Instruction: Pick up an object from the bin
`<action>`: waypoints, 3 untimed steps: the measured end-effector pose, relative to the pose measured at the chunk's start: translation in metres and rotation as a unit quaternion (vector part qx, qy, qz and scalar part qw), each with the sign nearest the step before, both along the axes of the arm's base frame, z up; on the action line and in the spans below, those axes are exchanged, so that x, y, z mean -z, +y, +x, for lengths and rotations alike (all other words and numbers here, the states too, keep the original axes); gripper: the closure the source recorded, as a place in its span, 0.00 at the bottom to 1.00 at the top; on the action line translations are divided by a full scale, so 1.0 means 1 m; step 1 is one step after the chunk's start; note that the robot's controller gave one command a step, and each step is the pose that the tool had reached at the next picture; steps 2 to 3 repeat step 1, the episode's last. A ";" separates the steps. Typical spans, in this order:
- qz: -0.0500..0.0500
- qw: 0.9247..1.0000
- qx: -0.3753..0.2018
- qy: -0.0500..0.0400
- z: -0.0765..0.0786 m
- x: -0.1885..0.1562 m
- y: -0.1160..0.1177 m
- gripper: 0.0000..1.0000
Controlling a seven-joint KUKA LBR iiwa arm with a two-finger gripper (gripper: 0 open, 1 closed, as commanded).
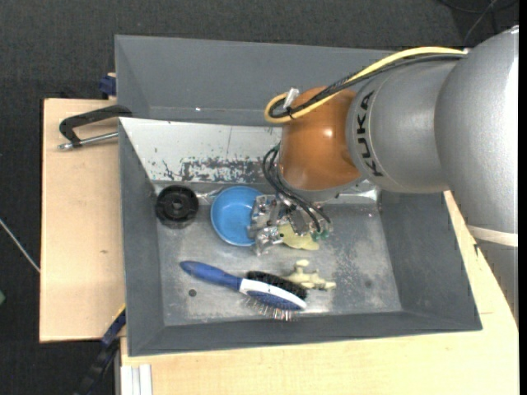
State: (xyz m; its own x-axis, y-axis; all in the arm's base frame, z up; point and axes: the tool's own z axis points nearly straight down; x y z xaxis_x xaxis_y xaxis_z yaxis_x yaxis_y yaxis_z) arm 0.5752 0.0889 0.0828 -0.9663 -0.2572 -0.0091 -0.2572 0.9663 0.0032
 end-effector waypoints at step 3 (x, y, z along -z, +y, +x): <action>-0.002 1.000 0.001 -0.003 -0.017 -0.149 -0.025 1.00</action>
Offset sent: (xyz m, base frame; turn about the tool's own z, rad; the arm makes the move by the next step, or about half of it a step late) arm -0.0189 -0.0252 0.1425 -0.0002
